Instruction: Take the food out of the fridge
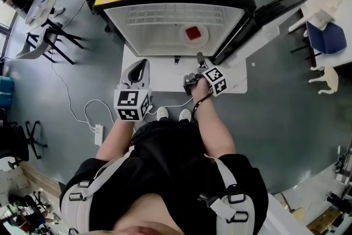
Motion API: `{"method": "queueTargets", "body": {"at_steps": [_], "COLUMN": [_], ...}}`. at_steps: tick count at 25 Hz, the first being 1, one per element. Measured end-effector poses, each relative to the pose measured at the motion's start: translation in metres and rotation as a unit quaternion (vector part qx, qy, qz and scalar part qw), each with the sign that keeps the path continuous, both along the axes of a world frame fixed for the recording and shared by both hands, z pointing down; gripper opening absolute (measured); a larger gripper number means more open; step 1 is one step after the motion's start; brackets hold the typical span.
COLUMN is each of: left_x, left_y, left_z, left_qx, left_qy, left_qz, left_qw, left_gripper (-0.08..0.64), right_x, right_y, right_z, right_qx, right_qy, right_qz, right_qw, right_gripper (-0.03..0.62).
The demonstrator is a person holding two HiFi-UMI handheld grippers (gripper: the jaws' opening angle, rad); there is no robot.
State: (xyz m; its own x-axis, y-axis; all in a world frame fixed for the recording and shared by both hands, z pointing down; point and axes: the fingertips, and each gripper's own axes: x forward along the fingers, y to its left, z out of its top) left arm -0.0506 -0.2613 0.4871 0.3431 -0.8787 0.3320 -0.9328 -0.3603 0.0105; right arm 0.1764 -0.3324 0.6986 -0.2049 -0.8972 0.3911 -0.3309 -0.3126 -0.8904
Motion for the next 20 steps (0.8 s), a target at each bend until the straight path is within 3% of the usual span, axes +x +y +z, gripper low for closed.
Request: {"method": "queueTargets", "body": {"at_steps": [6,13,20], "left_x": [-0.021,-0.034,-0.041], "left_y": [-0.001,-0.010,-0.021], "left_z": [0.004,0.003,0.002], "left_qx": [-0.005,0.001,0.005], "left_qy": [-0.006,-0.013,-0.017], "left_qz": [-0.017,-0.030,-0.039], "left_qw": [0.9998,0.9995,0.9991], "left_gripper": [0.003,0.003,0.003], "right_x": [-0.003,-0.004,-0.004], "right_y": [-0.022,-0.043,-0.059], "right_z": [0.035,0.055,0.068], "right_qx": [-0.042,-0.084,-0.130], "right_qy": [-0.025,-0.037,-0.021], "right_qz": [0.034,0.071,0.086], "right_qw": [0.998,0.993,0.988], "right_gripper": [0.282,0.342,0.356]}}
